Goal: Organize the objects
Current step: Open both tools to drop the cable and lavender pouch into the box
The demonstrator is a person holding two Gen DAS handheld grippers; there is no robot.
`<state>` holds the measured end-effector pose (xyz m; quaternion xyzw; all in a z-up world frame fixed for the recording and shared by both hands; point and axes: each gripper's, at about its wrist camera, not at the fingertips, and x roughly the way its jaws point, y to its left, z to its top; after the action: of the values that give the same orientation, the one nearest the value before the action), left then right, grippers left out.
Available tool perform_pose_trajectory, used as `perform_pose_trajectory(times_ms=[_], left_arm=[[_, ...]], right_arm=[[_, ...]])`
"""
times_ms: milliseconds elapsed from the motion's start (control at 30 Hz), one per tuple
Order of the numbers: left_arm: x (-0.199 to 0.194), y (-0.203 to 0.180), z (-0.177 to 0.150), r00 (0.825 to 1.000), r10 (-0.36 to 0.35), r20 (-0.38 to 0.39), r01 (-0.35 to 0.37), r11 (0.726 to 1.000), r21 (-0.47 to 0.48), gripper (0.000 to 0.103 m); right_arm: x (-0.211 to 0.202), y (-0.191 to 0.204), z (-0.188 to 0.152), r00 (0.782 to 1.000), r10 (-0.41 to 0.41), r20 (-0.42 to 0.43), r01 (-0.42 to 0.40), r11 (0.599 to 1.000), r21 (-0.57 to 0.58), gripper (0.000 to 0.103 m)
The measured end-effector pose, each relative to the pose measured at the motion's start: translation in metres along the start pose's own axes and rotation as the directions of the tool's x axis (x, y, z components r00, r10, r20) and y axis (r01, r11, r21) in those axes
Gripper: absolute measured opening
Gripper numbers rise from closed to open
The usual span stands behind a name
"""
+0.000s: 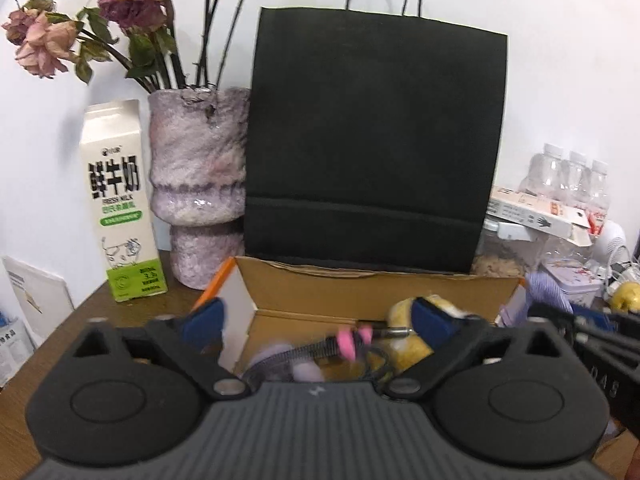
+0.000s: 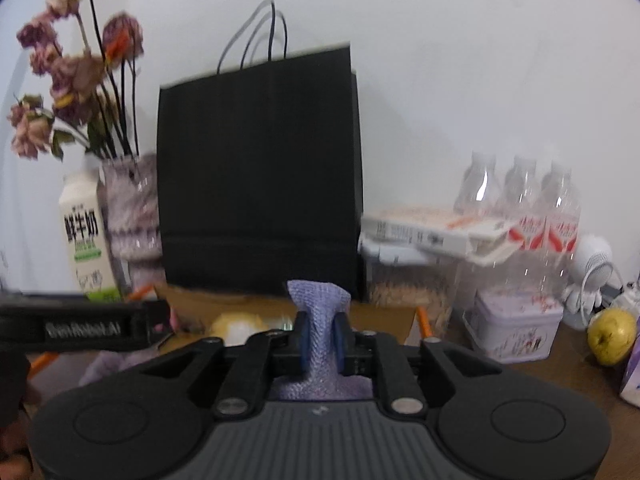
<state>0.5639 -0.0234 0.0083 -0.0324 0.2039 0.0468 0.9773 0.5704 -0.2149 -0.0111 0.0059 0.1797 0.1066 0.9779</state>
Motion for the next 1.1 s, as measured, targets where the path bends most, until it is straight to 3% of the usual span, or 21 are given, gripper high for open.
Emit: perform_pose_trajectory(times_ms=[67,133,167,200,600,1100], left_arm=[[0.000,0.003,-0.001,1.000,0.003,0.005,-0.003,1.000,-0.007,0.103],[0.001,0.005,-0.001,1.000,0.005,-0.003,-0.005,1.000,-0.015,0.103],[0.003,0.006,-0.001,1.000,0.010,-0.010,-0.010,1.000,-0.016,0.103],[0.004,0.006,-0.002,1.000,0.013,-0.014,-0.014,1.000,-0.017,0.103],[-0.012,0.010,-0.003,1.000,0.004,0.021,-0.003,0.999,-0.044,0.103],[-0.078,0.009,-0.027,0.996,-0.022,0.084,0.029,0.996,-0.084,0.103]], right_arm=[[0.003,-0.001,-0.003,1.000,0.007,-0.027,-0.007,1.000,0.010,0.038],[0.005,-0.002,-0.005,0.999,0.013,-0.049,-0.012,1.000,0.019,0.090],[0.005,-0.003,-0.006,0.998,0.024,-0.056,-0.023,0.999,0.024,0.100],[0.005,-0.003,-0.007,0.998,0.035,-0.061,-0.033,0.999,0.031,0.103],[-0.019,0.007,0.005,0.999,0.039,-0.030,-0.038,0.999,0.012,0.103],[-0.077,0.003,-0.006,1.000,0.013,0.004,-0.013,1.000,-0.005,0.103]])
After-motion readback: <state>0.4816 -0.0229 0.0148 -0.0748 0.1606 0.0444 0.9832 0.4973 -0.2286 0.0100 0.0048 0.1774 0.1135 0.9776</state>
